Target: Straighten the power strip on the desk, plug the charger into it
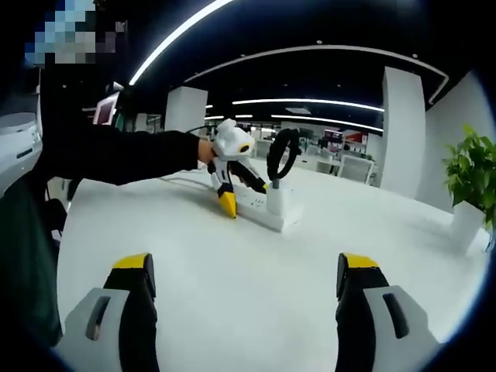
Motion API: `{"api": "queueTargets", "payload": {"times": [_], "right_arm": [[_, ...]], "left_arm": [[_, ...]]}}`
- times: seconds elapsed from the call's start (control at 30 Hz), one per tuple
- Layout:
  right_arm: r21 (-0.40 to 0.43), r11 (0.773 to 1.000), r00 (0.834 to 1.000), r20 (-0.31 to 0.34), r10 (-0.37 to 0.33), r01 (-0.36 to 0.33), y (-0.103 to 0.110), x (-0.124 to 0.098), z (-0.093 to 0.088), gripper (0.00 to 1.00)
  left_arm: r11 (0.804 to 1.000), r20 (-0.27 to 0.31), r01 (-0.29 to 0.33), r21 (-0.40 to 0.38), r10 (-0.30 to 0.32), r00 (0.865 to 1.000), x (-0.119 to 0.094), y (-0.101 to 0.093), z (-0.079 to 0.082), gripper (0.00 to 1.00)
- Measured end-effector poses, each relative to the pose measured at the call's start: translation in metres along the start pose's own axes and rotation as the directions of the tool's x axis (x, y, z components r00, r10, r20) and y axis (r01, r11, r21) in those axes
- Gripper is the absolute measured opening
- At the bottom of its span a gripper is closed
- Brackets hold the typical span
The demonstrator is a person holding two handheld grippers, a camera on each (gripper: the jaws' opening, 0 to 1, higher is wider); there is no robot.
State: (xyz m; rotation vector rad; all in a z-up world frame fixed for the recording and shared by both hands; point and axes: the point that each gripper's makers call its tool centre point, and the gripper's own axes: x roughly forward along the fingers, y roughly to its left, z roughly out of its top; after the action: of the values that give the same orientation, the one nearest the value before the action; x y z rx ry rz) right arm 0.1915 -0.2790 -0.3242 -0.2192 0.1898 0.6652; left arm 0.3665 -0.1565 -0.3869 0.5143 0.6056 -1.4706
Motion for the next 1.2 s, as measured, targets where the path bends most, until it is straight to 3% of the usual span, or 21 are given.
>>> {"api": "queueTargets", "payload": {"times": [0.83, 1.2], "right_arm": [[-0.009, 1.0, 1.0, -0.006, 0.009, -0.009, 0.007, -0.001, 0.001, 0.96], [0.011, 0.998, 0.998, -0.032, 0.062, -0.062, 0.022, -0.001, -0.007, 1.0]], "left_arm": [[1.0, 0.031, 0.003, 0.001, -0.003, 1.0, -0.009, -0.018, -0.006, 0.77], [1.0, 0.035, -0.003, -0.004, 0.003, 0.999, -0.013, -0.023, -0.014, 0.77]]}}
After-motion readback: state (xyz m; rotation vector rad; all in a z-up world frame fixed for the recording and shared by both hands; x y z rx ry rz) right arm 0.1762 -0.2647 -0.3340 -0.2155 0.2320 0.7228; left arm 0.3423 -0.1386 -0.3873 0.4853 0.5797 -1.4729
